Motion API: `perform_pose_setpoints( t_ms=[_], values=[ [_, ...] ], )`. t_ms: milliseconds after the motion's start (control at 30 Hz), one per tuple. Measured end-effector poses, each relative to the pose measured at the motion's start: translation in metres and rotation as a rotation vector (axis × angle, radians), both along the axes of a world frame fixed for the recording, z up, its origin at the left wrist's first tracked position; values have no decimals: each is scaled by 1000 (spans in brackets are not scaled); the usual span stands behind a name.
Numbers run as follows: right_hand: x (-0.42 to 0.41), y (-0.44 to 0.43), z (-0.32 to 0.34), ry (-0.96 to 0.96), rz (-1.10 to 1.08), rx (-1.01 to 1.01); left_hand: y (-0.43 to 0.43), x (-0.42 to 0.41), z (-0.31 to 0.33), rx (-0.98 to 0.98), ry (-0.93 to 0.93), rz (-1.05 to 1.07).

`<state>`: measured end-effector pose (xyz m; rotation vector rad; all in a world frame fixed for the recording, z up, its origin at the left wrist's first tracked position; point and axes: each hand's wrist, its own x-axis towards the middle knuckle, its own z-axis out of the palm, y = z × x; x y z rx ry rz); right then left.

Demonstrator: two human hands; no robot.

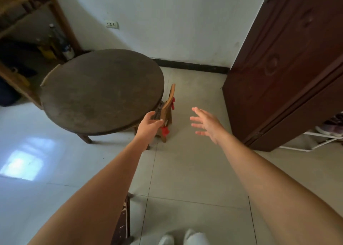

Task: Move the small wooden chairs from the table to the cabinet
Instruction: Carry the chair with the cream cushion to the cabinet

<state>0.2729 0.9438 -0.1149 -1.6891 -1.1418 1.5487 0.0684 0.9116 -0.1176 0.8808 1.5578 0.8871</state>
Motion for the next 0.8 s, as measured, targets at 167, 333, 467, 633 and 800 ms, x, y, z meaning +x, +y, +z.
perform_pose_setpoints(
  t_ms=[167,333,467,633,800],
  values=[
    [31,97,-19,-6,16,-3,87,31,-16,-4,40,1],
    [55,213,-43,-29,122,-35,182,64,-44,-35,98,51],
    [56,292,-75,-51,209,-88,250,81,-75,-84,131,67],
    [39,370,-132,-58,231,-171,317,78,-128,-186,218,48],
    [1,424,-200,-69,243,-257,370,63,-199,-312,347,-51]
  ],
)
